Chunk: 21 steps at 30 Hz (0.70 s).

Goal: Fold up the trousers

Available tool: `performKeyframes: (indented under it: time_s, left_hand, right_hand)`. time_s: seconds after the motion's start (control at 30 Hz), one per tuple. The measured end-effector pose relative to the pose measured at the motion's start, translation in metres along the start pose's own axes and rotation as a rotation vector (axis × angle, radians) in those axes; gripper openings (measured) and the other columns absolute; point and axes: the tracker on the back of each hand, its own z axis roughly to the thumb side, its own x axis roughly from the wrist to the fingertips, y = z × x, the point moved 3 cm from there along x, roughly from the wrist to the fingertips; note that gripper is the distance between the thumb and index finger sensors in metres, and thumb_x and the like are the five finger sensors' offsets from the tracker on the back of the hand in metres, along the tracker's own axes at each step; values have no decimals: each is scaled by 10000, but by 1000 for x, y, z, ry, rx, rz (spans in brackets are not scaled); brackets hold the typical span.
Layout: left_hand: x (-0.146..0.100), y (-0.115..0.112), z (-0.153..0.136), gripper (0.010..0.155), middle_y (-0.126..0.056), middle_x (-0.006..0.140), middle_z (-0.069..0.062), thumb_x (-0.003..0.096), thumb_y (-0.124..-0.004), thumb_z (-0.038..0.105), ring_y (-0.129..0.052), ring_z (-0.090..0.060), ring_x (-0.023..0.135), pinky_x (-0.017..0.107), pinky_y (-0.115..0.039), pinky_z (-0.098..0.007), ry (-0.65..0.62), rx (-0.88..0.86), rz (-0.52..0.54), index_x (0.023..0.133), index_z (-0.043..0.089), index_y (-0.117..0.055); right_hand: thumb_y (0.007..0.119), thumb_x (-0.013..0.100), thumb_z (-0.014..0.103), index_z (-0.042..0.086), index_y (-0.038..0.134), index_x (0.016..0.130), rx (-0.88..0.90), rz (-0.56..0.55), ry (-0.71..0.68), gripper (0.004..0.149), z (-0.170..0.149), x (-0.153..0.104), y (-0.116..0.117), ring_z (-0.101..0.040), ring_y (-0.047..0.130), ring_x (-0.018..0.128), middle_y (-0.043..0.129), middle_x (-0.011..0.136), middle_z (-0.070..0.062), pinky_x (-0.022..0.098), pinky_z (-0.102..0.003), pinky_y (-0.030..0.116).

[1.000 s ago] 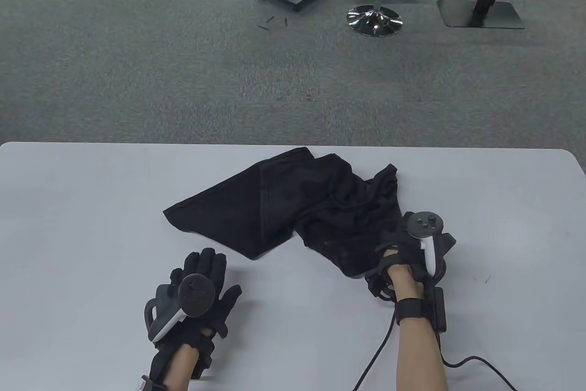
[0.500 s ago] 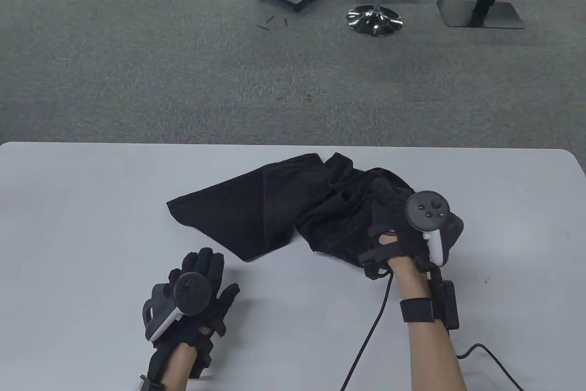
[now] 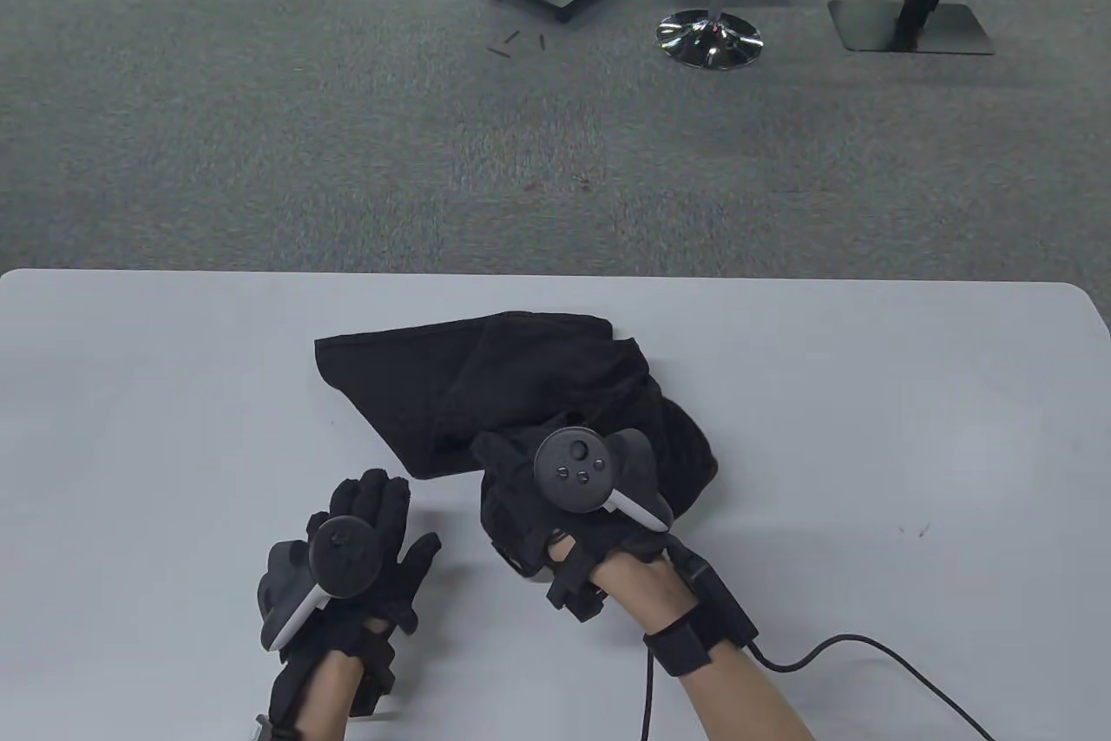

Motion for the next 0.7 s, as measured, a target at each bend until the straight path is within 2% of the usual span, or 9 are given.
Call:
performKeyframes:
  time_s: [0.07, 0.13, 0.3, 0.37, 0.5, 0.57, 0.6, 0.67, 0.7]
  left_hand:
    - [-1, 2, -4, 782, -240, 1232, 114, 531, -648, 675, -242, -284, 1200, 828, -279, -621, 8, -19, 8, 1169, 347, -335]
    - [-2, 3, -9, 781, -236, 1232, 113, 533, -646, 673, -237, -285, 1201, 828, -277, -620, 20, -38, 9, 1169, 346, -332]
    - [-2, 4, -14, 777, -246, 1231, 111, 533, -646, 669, -244, -286, 1200, 827, -281, -621, 31, -63, 17, 1168, 343, -342]
    - [-1, 2, -12, 777, -243, 1232, 112, 534, -644, 670, -243, -286, 1201, 828, -282, -620, 29, -53, 9, 1169, 344, -338]
    - [0, -1, -10, 776, -241, 1232, 111, 535, -644, 671, -243, -288, 1200, 828, -282, -620, 25, -44, -1, 1169, 344, -337]
    - [0, -1, -10, 778, -240, 1233, 112, 534, -643, 673, -245, -286, 1201, 828, -283, -621, 25, -48, -4, 1170, 345, -336]
    - [0, 0, -10, 777, -239, 1232, 113, 534, -643, 672, -244, -285, 1201, 828, -284, -621, 23, -55, -3, 1169, 346, -336]
    - [-2, 5, -12, 777, -246, 1231, 110, 533, -647, 669, -251, -289, 1200, 826, -289, -625, 31, -81, 23, 1169, 341, -343]
    - [-4, 9, -12, 775, -249, 1231, 109, 533, -648, 669, -254, -291, 1200, 825, -294, -626, 25, -81, 38, 1168, 342, -346]
  right_hand:
    - [751, 515, 327, 293, 602, 1007, 66, 105, 11, 516, -3, 1, 15, -370, 751, 893, 765, 964, -89, 706, -610, 570]
    - [750, 516, 338, 303, 590, 1011, 104, 132, 11, 522, -7, -1, 19, -377, 739, 915, 751, 987, -89, 701, -617, 572]
    - [732, 513, 436, 287, 587, 1017, 205, 155, 28, 545, -20, -18, -3, -385, 795, 877, 818, 949, -81, 680, -611, 613]
    - [741, 512, 429, 258, 626, 1005, 264, 141, 54, 534, -31, -29, -17, -395, 819, 852, 852, 920, -95, 670, -619, 619]
    - [758, 510, 424, 244, 640, 1002, 225, 68, 125, 537, -57, -47, -39, -401, 801, 865, 838, 931, -105, 680, -627, 598]
    - [772, 505, 435, 256, 613, 1016, 141, 75, 200, 564, -72, -54, -39, -414, 736, 909, 771, 981, -105, 702, -640, 546]
    - [781, 501, 458, 285, 558, 1036, 96, 98, 227, 604, -78, -56, -35, -414, 652, 959, 679, 1040, -98, 724, -649, 482]
    - [790, 486, 522, 290, 410, 1066, -49, 204, 314, 732, -95, -60, -18, -379, 472, 1050, 484, 1129, -60, 745, -671, 364]
    - [798, 483, 538, 341, 335, 1071, -116, 279, 357, 774, -103, -62, -5, -347, 310, 1088, 318, 1167, -28, 753, -672, 266]
